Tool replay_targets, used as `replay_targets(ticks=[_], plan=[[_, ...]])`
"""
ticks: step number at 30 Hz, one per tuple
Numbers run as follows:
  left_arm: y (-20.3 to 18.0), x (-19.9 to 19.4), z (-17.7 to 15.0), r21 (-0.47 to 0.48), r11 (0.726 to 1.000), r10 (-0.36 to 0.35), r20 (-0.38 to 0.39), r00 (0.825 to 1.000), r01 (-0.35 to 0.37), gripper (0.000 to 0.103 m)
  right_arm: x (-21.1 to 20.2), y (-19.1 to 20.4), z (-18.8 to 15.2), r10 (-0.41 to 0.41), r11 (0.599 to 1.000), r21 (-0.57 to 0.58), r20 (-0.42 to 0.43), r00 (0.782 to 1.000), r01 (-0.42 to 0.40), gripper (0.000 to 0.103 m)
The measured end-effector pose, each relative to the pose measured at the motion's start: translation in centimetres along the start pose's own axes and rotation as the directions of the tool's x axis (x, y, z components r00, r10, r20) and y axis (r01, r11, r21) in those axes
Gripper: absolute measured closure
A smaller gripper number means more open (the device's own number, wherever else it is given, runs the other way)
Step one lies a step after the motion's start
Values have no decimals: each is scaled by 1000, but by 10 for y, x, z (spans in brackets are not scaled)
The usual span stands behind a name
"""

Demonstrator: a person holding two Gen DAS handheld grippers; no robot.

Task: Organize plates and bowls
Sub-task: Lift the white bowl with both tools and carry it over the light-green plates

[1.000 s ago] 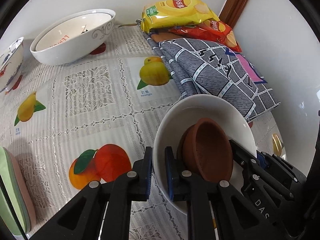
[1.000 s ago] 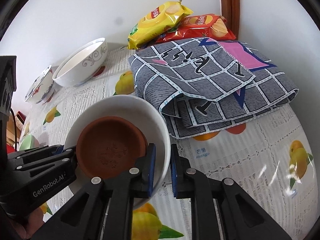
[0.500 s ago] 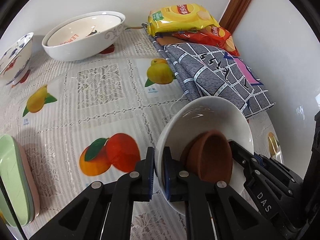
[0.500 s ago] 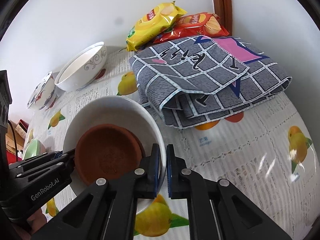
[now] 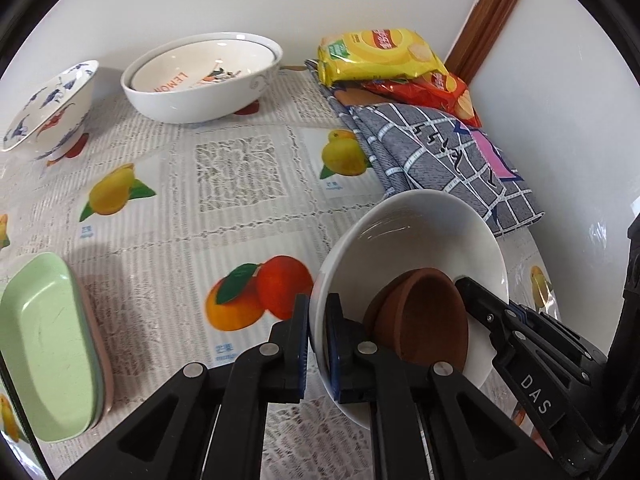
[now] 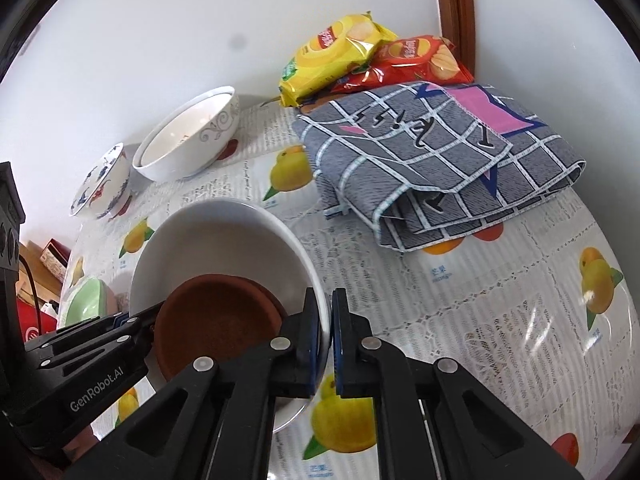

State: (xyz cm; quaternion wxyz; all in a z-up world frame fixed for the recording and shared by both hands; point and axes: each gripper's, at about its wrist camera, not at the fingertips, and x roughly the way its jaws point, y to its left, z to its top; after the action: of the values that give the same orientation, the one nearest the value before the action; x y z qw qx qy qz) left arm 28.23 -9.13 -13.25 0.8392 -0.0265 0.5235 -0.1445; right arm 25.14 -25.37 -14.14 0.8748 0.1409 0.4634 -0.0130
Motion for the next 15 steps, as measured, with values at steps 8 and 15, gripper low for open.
replay_targets(ticks=[8,15], plan=[[26,-26,-2,-21,1000,20,28,999,-19,95,-9,32,-1,24,999,-24,11,1000,-24,97],[52,-48,-5,-56,998,33,60,998,-30,95,-19,66,-3,46,998,-52,19,999,-45,97]])
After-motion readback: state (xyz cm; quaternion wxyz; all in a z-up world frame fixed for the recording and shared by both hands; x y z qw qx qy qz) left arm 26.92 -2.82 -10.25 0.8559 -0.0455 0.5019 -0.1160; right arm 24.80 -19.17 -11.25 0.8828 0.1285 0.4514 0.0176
